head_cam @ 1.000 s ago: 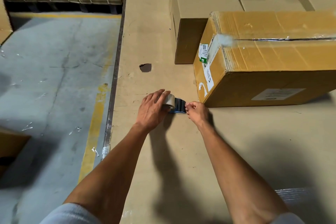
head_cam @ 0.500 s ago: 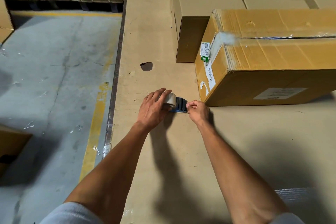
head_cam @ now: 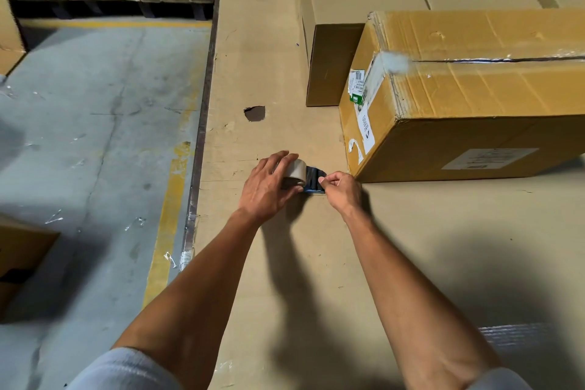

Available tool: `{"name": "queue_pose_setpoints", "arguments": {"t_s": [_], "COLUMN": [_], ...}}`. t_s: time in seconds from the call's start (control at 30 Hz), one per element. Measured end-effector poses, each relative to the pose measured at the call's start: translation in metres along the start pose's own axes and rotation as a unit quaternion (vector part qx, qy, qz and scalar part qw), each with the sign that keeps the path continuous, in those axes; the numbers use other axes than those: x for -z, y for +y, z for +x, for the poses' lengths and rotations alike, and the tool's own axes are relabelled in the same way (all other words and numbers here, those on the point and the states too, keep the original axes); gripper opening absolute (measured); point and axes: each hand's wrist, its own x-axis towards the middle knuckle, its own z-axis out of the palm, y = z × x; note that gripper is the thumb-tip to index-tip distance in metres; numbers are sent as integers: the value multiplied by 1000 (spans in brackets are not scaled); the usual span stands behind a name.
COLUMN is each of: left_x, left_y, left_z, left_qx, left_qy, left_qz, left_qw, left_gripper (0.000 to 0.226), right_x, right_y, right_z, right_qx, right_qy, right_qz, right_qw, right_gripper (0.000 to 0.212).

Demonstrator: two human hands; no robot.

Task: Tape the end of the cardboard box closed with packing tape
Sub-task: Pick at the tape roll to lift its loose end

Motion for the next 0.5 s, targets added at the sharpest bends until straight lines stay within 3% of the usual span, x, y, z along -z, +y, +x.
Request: {"name": "queue_pose_setpoints", "arguments": {"t_s": [0.1,0.3,0.5], "left_x": [1,-2,3], "left_y": [2,4,8], "left_z": [2,6,6], "left_qx": [3,10,20], "left_qy": [-15,-33,-22], "left_qz": [-7,-15,-40], "left_qw": [1000,999,999], "left_gripper": [84,87,75], "right_x": [-2,9,8], "right_y": [2,15,9], "right_z": [-4,-2,-5], "right_qx": [24,141,197], "right_qy": [-1,-126,-94], "right_qz": [-8,-51,-97], "right_qw": [1000,981,971], "right_gripper": [27,88,73]}}
